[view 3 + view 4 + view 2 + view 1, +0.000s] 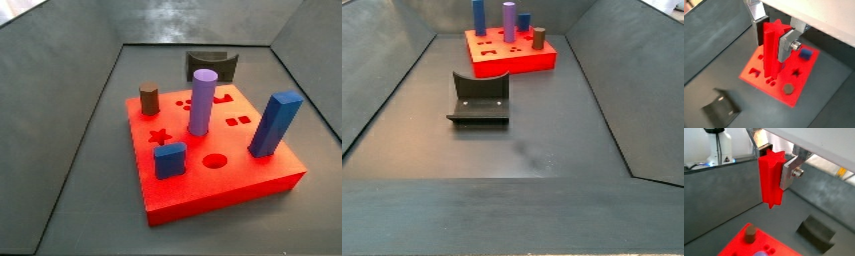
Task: Pick up the star object. Move up. Place the star object on the fixture. Regrasp the star object. Move to above the board. Insert the star object.
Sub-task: Move to above the board, then insert the star object.
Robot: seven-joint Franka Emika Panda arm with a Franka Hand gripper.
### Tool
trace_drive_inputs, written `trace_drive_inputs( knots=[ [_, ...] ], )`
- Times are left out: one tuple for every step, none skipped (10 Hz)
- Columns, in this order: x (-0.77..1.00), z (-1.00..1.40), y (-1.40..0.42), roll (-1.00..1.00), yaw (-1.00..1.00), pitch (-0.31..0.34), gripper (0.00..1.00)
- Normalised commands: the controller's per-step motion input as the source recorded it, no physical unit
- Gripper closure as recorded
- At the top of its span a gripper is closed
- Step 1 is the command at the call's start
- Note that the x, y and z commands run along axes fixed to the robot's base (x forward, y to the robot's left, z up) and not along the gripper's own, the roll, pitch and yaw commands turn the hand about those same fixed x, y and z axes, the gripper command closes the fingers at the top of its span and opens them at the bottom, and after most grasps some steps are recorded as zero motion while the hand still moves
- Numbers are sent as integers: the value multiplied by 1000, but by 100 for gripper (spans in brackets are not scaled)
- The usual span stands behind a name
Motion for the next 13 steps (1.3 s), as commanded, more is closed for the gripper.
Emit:
trace_drive_inputs(
  knots=[
    [-122,25,-40,-975,-132,-50,100],
    [-108,18,-16,-824,-106,-56,100],
    [-92,11,11,-527,-51,-61,100],
    [-80,8,12,-406,-38,-61,100],
    [-57,3,15,-239,-20,-48,100],
    [0,-17,0,0,0,0,100],
    [-57,-40,0,0,0,-6,100],
    [-146,-126,0,0,0,0,100],
    [-283,-257,-51,66,-60,-39,100],
    [-577,-549,-114,44,-140,-187,100],
    [-523,-709,-251,30,-94,-289,100],
    [-320,-706,-474,30,-117,-291,100],
    [40,-874,-429,-13,-294,-210,100]
  ],
)
